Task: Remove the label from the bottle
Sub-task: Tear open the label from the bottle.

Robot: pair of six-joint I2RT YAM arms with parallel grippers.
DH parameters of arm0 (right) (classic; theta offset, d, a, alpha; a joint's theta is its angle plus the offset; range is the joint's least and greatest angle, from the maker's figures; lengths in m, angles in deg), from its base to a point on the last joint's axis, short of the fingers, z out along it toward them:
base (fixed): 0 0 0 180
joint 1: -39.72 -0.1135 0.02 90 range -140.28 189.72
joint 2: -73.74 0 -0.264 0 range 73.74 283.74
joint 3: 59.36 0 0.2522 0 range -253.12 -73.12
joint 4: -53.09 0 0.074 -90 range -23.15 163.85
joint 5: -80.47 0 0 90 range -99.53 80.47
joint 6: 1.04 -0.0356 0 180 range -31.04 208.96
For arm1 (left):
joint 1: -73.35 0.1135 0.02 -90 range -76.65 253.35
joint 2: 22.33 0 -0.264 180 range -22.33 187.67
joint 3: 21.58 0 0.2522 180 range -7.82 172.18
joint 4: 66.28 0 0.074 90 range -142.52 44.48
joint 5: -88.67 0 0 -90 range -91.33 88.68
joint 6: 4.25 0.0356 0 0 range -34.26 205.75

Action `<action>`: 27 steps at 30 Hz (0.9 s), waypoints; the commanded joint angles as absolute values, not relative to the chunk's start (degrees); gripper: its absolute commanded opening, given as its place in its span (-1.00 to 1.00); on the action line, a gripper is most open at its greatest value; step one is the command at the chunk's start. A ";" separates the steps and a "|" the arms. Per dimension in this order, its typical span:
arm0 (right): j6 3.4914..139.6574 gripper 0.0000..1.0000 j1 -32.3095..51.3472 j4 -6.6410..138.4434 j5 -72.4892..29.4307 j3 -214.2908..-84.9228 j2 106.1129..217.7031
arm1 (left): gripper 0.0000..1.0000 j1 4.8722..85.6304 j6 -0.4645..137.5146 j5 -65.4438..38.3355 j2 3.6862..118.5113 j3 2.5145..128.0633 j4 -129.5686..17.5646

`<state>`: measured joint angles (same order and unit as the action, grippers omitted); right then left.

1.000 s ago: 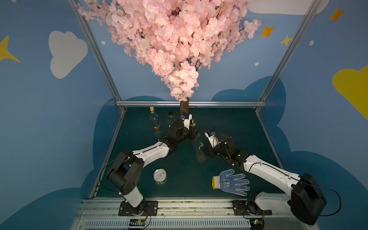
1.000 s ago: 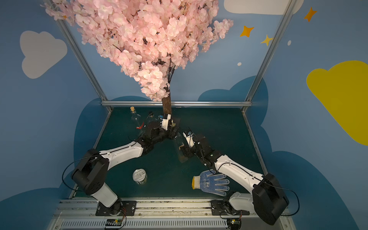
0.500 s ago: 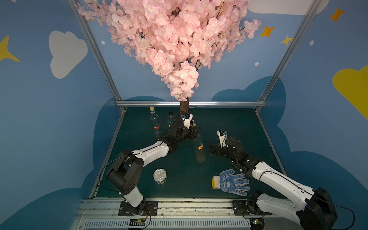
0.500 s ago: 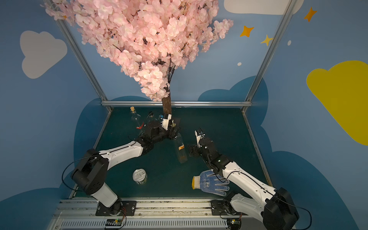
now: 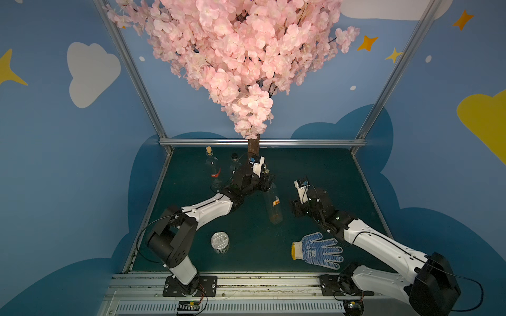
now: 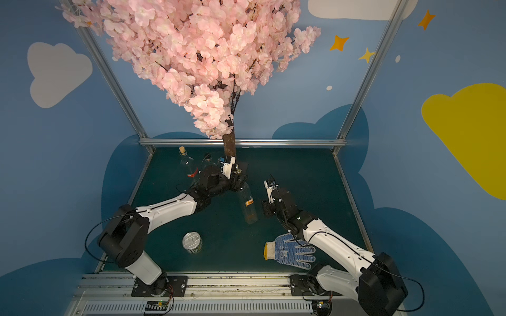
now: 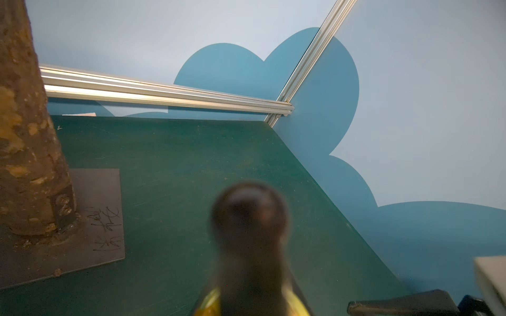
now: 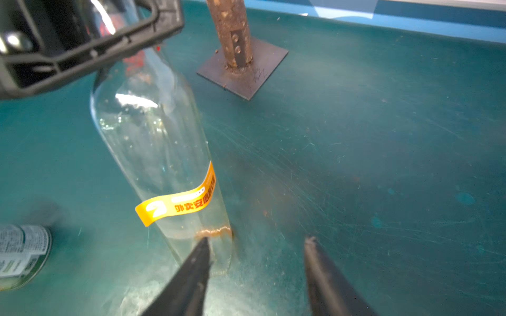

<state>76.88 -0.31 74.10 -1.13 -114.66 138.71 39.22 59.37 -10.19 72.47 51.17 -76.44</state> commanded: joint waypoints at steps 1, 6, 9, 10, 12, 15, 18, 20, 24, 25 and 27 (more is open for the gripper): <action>75.96 -0.17 -0.18 77.41 -4.96 -117.59 138.77 | -0.96 39.38 58.81 -9.53 70.75 53.12 -73.77; 76.52 -0.23 -0.18 76.99 -8.14 -116.97 137.76 | -0.96 39.34 57.73 -8.63 70.66 53.63 -72.03; 77.18 -0.17 -0.22 76.19 -10.33 -116.73 137.18 | -0.96 39.25 57.03 -8.05 70.58 53.93 -71.28; 77.70 -0.14 -0.31 75.67 -10.99 -116.71 137.15 | -0.96 39.25 56.74 -7.85 70.61 54.03 -70.91; 77.16 -0.13 -0.74 75.34 -11.20 -116.88 137.56 | -0.96 39.18 56.34 -7.44 70.44 54.32 -70.16; 76.69 -0.08 -1.61 74.77 -11.89 -117.10 138.95 | -0.96 38.90 55.72 -6.16 70.68 55.21 -68.67; 76.13 -0.09 -2.60 74.42 -12.08 -118.22 140.30 | -0.95 38.31 55.12 -4.23 70.83 56.09 -66.44; 76.05 -0.11 -3.48 74.39 -11.71 -119.20 141.07 | -0.95 38.01 54.48 -2.98 70.95 56.48 -65.44; 75.81 -0.14 -5.17 74.28 -10.90 -121.16 142.92 | -0.96 37.36 53.19 -1.14 70.96 57.32 -63.90; 75.65 -0.14 -5.59 74.40 -10.70 -121.77 143.46 | -0.96 37.15 53.10 -0.73 71.06 57.52 -63.49; 75.60 -0.14 -6.46 74.93 -9.96 -122.93 144.89 | -0.96 36.71 53.13 0.12 71.24 58.18 -62.34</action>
